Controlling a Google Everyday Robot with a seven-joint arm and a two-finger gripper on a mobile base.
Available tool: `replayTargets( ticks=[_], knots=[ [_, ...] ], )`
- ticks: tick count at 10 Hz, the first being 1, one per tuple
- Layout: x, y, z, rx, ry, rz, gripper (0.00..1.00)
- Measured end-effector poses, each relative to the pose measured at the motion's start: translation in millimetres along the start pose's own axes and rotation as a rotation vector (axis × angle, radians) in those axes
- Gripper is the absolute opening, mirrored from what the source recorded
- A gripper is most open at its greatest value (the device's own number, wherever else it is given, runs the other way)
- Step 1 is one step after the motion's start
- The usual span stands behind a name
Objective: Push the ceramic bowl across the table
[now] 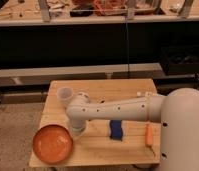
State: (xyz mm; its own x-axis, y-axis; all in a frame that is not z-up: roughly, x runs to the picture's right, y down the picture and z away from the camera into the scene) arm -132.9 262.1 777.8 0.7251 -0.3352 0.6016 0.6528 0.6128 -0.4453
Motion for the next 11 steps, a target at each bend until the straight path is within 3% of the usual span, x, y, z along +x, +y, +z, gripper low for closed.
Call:
replayTargets(
  ticks=[11],
  knots=[
    [0.5, -0.2, -1.7, 0.003, -0.027, 0.006, 0.00]
  ],
)
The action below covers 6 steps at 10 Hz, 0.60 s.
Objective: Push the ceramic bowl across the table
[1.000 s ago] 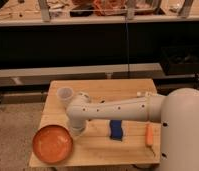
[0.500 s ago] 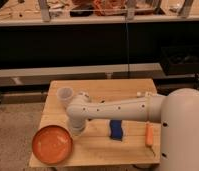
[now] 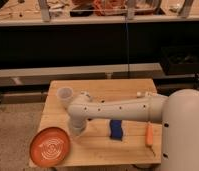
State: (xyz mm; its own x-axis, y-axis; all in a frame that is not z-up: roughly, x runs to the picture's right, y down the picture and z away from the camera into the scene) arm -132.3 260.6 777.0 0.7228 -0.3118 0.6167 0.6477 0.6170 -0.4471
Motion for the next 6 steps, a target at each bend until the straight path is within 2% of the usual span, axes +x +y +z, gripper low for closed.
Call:
replayTargets(
  ticks=[6],
  knots=[
    [-2.2, -2.6, -0.2, -0.003, -0.011, -0.012, 0.00]
  ],
)
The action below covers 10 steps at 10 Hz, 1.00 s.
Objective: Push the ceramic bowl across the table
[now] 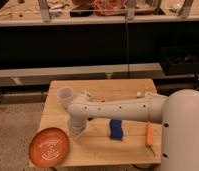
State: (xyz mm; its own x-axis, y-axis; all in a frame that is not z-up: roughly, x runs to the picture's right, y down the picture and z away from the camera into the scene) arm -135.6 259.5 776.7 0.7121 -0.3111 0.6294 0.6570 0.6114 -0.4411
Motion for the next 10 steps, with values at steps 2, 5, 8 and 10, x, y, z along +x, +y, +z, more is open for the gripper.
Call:
replayTargets(
  ticks=[2, 5, 8, 10],
  knots=[
    [-0.7, -0.7, -0.2, 0.001, -0.004, -0.003, 0.00],
    [-1.8, -1.4, -0.7, 0.000, -0.009, -0.008, 0.00],
    [-2.2, -1.8, -1.3, -0.002, -0.015, -0.011, 0.00],
    [-2.2, -3.1, -2.3, -0.002, -0.019, -0.013, 0.00]
  ],
)
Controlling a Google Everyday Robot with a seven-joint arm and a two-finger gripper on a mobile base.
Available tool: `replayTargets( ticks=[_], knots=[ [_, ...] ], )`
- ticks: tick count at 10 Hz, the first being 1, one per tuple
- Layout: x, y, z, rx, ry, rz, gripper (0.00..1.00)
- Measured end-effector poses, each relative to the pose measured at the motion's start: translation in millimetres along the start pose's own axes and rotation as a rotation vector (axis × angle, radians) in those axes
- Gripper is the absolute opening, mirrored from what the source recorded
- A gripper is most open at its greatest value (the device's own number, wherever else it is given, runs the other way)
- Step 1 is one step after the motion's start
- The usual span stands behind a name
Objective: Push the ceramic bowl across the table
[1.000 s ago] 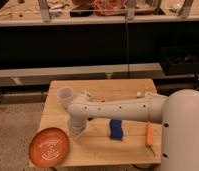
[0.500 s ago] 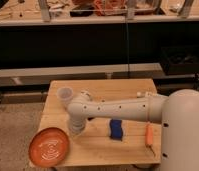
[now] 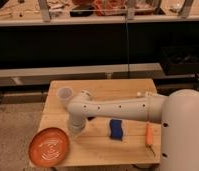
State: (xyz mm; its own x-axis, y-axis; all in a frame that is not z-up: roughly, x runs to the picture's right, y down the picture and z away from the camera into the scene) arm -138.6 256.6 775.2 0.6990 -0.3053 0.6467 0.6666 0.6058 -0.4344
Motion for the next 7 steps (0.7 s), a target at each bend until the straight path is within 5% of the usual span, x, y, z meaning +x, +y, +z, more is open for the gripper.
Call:
replayTargets(
  ticks=[7],
  knots=[
    [-0.2, 0.8, -2.6, -0.001, -0.016, 0.004, 0.00]
  ],
)
